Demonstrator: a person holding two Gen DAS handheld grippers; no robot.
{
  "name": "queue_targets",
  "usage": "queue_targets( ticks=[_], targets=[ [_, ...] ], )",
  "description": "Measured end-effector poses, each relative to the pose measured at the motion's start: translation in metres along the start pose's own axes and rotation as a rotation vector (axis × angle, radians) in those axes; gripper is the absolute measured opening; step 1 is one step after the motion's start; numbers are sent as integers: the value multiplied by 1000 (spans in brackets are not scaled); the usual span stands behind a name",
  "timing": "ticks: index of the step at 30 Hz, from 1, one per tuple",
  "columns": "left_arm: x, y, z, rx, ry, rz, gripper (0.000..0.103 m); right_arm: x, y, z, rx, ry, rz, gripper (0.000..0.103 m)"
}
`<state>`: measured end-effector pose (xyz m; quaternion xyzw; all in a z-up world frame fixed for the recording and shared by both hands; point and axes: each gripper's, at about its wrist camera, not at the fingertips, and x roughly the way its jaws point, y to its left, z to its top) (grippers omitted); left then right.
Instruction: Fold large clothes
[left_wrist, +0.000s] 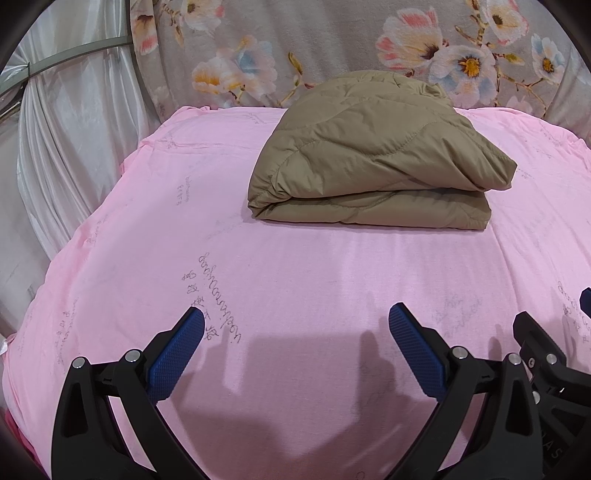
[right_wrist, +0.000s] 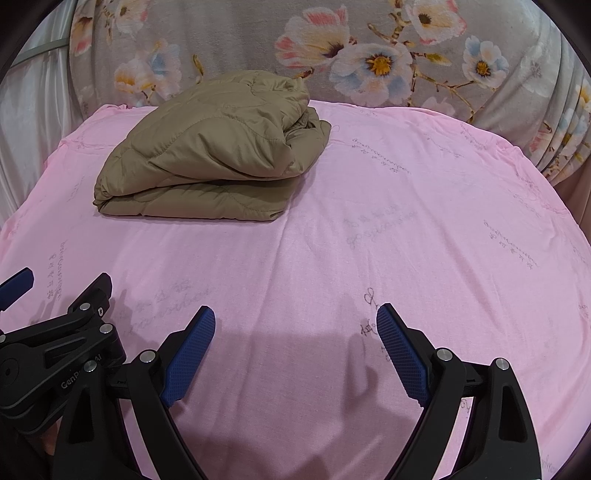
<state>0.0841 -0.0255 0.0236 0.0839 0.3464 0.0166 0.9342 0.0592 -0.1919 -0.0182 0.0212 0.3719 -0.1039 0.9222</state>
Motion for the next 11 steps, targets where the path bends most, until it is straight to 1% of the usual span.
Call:
queue_targets(
  ticks=[11],
  targets=[
    [0,0,0,1,3,2,95,-1,0,1,0,-1,-3,87]
  ],
)
